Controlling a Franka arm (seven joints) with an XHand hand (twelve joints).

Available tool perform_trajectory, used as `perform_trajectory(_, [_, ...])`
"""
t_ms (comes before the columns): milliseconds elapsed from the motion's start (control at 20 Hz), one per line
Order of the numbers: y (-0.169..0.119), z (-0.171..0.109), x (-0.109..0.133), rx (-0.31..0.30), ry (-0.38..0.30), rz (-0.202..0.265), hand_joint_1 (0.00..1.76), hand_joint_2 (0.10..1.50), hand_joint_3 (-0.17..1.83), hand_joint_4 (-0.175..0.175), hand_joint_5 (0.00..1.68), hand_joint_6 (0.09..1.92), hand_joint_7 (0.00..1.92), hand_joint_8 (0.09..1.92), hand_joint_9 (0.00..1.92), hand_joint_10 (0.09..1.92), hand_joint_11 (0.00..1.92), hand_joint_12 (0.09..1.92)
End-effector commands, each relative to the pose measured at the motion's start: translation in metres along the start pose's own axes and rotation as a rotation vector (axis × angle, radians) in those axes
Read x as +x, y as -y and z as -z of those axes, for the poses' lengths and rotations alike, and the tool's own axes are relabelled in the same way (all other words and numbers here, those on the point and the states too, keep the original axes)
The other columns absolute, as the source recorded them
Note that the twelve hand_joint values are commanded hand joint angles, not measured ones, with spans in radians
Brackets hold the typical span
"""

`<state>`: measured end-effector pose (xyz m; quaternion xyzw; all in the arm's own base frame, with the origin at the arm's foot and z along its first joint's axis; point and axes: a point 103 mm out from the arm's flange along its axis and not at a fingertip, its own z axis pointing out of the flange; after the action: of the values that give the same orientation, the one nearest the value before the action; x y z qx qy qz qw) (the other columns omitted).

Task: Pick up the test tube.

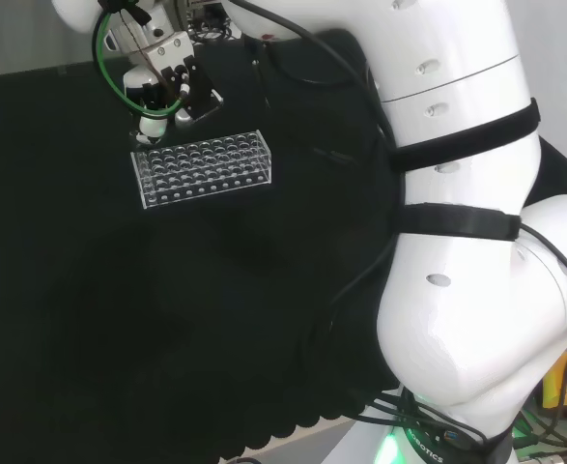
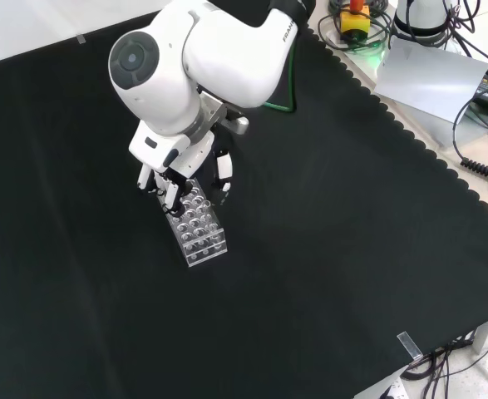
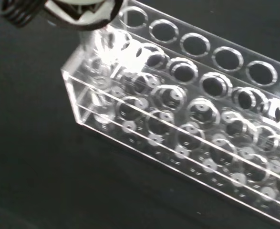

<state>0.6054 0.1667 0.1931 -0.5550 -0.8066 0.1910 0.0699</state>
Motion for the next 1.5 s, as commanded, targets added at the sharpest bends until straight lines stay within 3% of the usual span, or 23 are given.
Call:
perform_trajectory(50, [-0.003,0.0,0.008,0.009,-0.031,0.013,0.88,0.65,0.58,-0.096,0.74,0.76,1.31,0.69,1.14,0.67,0.53,1.39])
perform_trajectory(450, [0.005,-0.003,0.009,0.047,-0.071,0.017,0.9,0.63,0.59,-0.092,0.74,0.76,1.32,0.68,1.14,0.67,0.52,1.39])
perform_trajectory(800, [0.003,-0.008,0.019,0.036,-0.156,-0.005,0.95,0.62,0.6,-0.099,0.79,0.75,1.34,0.67,1.15,0.67,0.54,1.4])
perform_trajectory(1250, [-0.002,-0.007,0.03,0.023,-0.175,-0.024,0.98,0.61,0.64,-0.109,0.84,0.73,1.37,0.66,1.18,0.67,0.57,1.38])
perform_trajectory(1400, [-0.006,-0.011,0.034,-0.012,-0.196,-0.062,1.04,0.59,0.67,-0.136,0.95,0.68,1.46,0.59,1.26,0.64,0.63,1.35])
perform_trajectory(1450, [-0.007,-0.013,0.034,-0.03,-0.213,-0.076,1.09,0.66,0.59,-0.107,1.05,0.67,1.5,0.55,1.3,0.63,0.67,1.33])
perform_trajectory(1500, [-0.007,-0.013,0.035,-0.043,-0.231,-0.084,1.13,0.71,0.52,-0.101,1.14,0.64,1.55,0.52,1.35,0.62,0.72,1.31])
